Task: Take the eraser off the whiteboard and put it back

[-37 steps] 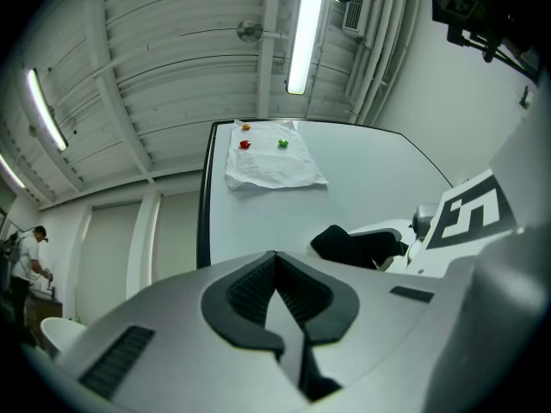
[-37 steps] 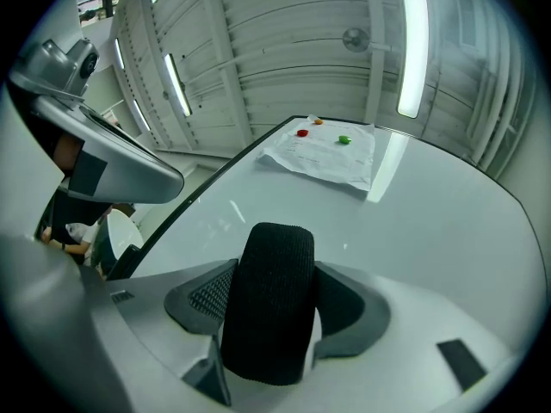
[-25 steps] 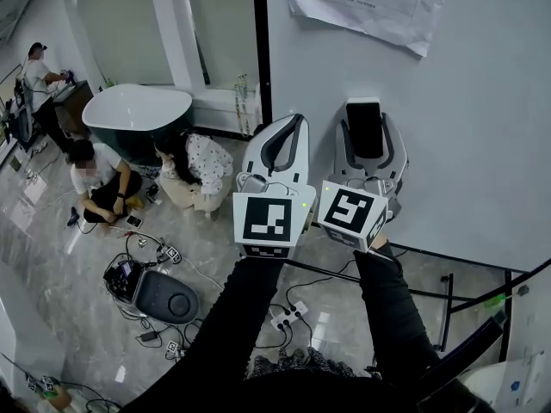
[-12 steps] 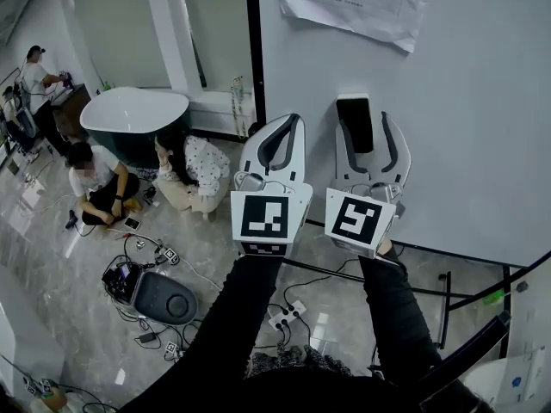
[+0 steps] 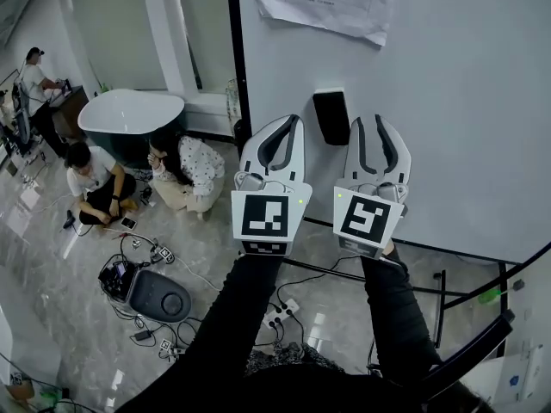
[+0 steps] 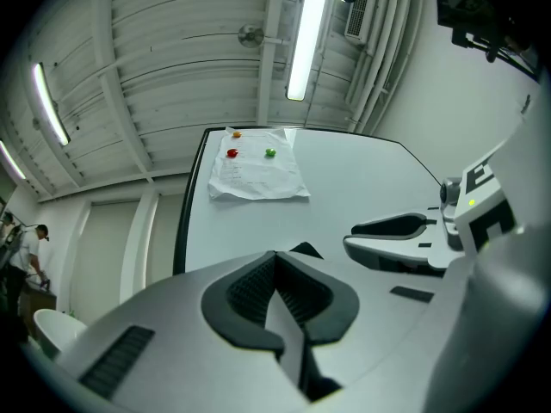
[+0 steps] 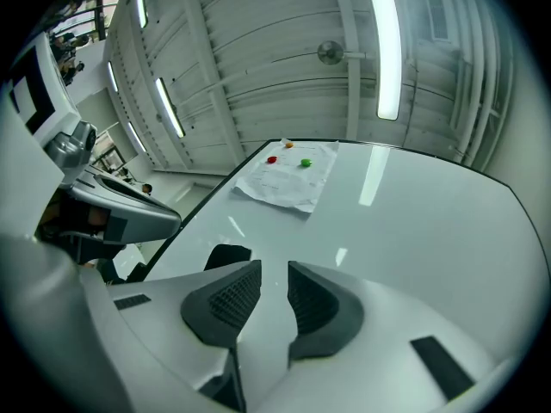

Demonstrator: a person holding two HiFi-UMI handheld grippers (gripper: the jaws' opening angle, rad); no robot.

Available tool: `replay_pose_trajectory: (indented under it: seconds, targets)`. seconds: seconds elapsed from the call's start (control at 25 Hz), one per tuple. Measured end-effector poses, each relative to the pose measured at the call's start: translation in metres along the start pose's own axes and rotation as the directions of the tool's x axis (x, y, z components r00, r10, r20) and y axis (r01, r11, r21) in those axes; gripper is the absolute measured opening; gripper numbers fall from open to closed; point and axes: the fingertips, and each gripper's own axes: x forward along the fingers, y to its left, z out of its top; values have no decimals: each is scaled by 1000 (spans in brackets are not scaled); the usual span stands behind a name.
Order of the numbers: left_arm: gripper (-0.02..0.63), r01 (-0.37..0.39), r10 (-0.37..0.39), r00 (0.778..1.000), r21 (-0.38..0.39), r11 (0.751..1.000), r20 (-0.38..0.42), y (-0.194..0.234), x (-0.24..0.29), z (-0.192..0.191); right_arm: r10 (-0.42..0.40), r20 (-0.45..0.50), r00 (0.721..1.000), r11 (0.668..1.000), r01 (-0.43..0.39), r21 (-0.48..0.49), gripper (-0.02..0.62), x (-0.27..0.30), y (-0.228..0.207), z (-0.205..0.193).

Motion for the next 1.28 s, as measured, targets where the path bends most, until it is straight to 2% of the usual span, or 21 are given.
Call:
replay_pose_trajectory:
  seconds: [0.2,0.4,0.56,0.84,1.28]
  targets:
    - [6,-9,8,1000,-4,1000,-18,-16,-6,0,-9,-2,1000,996,9,86,44,-14,-23,-2]
    - [6,-20,19,999,-19,1000,-31,-31,-14,4,16,-29,999,976,-9,217,15,-27,-41,-13]
    - [6,-20,18,999,-35,999,-50,-46,-19,1,50,-34,998,959,-38,280,14,-38,-45,-11]
    - [6,-44,40,997,-55,998,-70,-57,-26,0,85,-46,995,946,-66,316,11,-56,-54,-15]
    - [6,-52,49,996,-41,998,-78,-79,-32,2,145,-59,988,927,-115,357,9,-79,-57,-27]
